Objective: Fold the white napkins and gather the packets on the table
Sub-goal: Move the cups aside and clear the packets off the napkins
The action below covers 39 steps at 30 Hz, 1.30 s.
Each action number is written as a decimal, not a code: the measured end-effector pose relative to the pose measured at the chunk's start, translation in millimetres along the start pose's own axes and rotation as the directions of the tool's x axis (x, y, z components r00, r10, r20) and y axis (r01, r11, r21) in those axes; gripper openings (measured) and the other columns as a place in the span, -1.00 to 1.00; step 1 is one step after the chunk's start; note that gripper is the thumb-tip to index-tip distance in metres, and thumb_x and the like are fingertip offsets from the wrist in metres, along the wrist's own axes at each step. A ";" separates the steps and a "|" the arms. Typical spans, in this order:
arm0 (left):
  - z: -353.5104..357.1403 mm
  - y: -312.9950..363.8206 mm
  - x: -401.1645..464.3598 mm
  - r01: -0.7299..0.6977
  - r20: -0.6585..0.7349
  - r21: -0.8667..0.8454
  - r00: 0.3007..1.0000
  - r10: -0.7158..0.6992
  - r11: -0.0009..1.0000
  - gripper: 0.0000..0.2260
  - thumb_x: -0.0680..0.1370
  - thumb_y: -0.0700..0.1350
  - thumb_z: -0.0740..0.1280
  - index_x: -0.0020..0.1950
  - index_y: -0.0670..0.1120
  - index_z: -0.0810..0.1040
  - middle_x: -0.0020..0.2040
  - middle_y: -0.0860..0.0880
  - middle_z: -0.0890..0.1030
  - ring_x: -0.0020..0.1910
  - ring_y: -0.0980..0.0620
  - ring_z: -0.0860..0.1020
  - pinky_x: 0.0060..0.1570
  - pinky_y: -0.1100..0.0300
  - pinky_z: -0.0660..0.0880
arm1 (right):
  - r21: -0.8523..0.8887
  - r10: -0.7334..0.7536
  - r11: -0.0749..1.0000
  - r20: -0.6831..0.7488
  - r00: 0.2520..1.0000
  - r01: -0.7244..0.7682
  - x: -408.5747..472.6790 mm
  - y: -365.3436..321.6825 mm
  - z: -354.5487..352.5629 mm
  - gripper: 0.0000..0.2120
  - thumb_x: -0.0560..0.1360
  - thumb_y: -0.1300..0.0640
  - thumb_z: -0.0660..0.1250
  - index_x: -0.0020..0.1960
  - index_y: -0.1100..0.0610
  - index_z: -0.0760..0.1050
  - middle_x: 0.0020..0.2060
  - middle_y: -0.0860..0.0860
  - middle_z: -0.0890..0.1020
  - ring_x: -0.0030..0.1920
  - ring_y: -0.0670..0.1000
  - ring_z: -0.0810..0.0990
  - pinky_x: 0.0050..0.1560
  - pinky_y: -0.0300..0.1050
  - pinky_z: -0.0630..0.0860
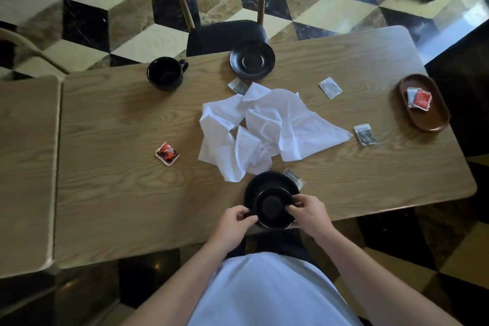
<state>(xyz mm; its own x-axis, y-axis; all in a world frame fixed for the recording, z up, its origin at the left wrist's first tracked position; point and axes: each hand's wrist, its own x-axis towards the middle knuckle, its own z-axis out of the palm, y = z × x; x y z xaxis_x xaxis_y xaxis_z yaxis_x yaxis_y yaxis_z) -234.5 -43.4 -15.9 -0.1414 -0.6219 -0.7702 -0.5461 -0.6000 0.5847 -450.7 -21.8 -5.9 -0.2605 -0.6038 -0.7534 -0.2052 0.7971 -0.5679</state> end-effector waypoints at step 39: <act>-206.6 93.0 83.3 -0.053 -0.252 -0.452 0.965 -0.071 0.890 -0.94 0.55 -0.14 0.28 -0.06 -0.09 0.53 -0.23 -0.09 0.62 -0.40 0.03 0.62 -0.43 0.22 0.51 | -0.328 -0.402 0.865 -0.003 0.916 0.379 63.5 -258.0 93.8 -0.72 0.46 0.10 0.34 0.14 0.17 0.58 0.00 0.07 0.68 -0.01 0.10 0.67 0.03 0.10 0.63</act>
<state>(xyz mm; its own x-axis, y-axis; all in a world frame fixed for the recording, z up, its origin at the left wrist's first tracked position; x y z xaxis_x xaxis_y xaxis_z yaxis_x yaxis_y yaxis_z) -126.5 -255.0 26.9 0.1107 -0.6845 -0.7206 -0.1052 -0.7290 0.6764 -325.8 -265.2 61.7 -0.1590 -0.8733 -0.4605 -0.5859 0.4589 -0.6680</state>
